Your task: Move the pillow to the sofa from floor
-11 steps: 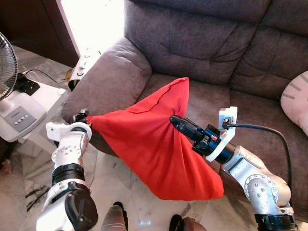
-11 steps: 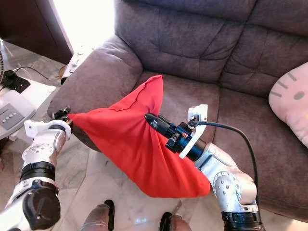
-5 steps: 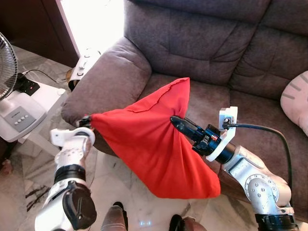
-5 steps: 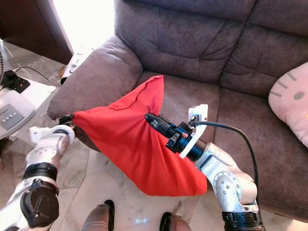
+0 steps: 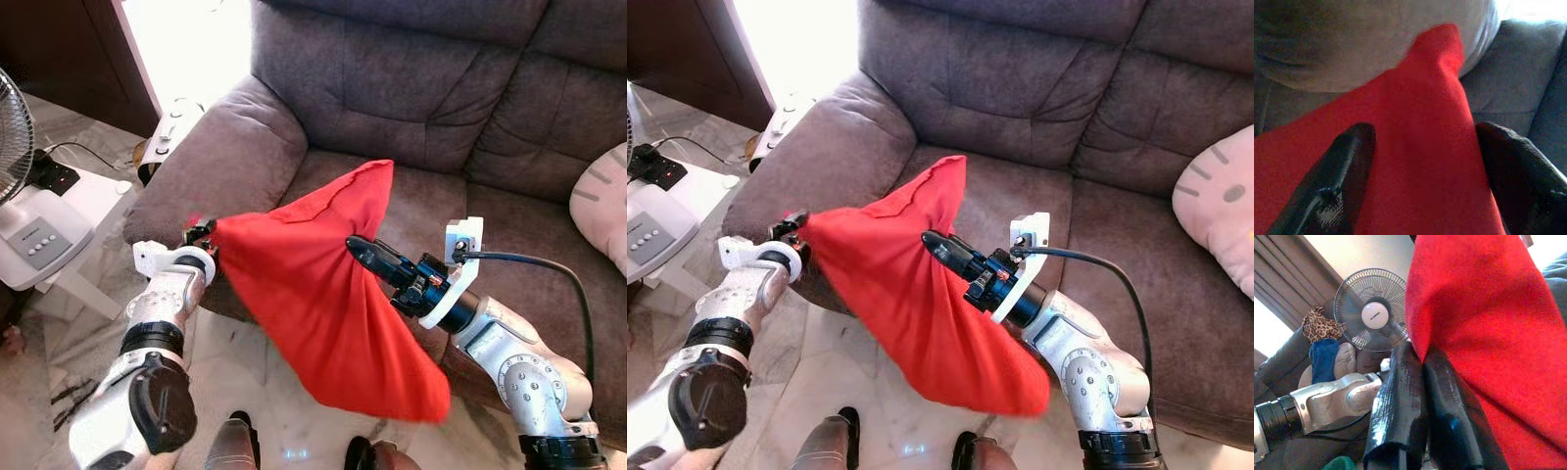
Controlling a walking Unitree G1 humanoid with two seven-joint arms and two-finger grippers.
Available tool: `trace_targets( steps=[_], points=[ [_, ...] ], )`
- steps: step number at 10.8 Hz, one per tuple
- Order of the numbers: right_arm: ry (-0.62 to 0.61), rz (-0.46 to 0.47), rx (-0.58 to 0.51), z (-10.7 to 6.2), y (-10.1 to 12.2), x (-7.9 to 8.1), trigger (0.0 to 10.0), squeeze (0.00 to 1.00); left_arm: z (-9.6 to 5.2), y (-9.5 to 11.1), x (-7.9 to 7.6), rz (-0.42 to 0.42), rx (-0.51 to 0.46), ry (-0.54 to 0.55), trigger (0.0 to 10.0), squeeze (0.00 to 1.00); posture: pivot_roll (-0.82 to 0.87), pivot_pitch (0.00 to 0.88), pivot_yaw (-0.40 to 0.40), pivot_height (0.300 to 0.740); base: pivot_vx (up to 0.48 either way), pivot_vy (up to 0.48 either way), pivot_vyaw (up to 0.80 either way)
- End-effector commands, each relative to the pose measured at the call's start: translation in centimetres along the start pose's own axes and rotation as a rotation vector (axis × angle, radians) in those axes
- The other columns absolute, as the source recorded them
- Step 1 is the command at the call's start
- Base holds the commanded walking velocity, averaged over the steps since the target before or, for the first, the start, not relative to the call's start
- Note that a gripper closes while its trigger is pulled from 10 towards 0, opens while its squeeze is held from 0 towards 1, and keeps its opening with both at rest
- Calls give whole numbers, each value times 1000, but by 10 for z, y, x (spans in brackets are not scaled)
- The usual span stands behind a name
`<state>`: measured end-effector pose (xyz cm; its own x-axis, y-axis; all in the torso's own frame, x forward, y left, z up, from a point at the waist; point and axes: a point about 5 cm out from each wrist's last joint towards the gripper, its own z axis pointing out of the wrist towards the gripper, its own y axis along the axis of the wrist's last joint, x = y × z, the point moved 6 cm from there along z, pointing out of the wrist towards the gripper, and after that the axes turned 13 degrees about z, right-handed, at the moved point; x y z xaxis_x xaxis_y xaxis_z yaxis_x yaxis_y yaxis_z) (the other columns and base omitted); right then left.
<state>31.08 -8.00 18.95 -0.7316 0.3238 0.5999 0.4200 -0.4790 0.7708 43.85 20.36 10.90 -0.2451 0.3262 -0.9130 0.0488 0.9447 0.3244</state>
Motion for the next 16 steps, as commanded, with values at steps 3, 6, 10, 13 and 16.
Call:
trace_targets(
  steps=[3,6,10,13,16],
  points=[
    [132,-76,-54,7,19,30,0,0,-3,-7,29,41,42,87,0,0,51,254,-26,703,0,0,0],
    [131,-78,-53,6,20,30,0,0,0,-2,13,67,25,7,1686,0,48,251,-25,703,0,0,0],
    [136,-78,-53,6,19,31,0,0,0,0,16,61,14,9,0,0,43,245,-22,703,0,0,0],
    [137,-80,-52,5,20,31,0,0,0,-2,15,66,15,-6,0,0,40,240,-22,703,0,0,0],
    [137,-78,-53,5,20,31,0,0,-2,3,21,67,-4,4,0,0,43,242,-27,703,0,0,0]
  ],
)
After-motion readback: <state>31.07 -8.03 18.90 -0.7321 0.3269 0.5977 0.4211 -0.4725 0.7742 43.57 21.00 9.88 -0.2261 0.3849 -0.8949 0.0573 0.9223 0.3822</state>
